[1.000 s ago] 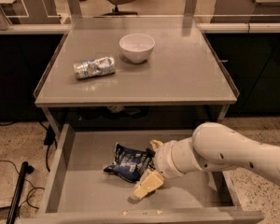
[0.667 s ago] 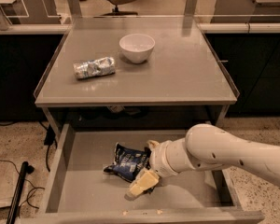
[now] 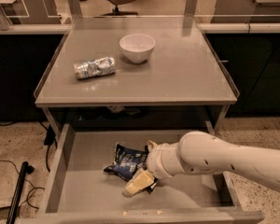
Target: Pick blue chip bag from top drawer and place on counter
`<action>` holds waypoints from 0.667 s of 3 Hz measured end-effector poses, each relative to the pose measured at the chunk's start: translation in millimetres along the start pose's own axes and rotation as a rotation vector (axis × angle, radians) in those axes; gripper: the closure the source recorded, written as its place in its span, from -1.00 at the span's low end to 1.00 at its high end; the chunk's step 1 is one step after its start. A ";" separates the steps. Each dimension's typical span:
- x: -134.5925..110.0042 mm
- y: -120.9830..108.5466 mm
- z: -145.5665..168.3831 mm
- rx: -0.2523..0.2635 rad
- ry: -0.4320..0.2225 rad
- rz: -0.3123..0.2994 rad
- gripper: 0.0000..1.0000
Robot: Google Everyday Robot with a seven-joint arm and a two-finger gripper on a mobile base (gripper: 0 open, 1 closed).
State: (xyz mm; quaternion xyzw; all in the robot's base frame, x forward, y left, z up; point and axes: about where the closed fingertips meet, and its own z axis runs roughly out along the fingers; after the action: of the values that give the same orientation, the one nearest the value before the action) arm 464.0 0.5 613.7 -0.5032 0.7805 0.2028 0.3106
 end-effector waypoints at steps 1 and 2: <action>0.2 -0.3 0.4 0.002 0.000 0.001 -0.49; 0.2 -0.3 0.4 0.002 0.000 0.001 -0.03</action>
Offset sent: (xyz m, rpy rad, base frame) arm 0.0003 0.0000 -0.0004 -0.0006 -0.0012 -0.0021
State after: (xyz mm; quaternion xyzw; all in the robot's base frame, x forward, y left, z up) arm 464.4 0.6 613.3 -0.5026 0.7809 0.2019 0.3112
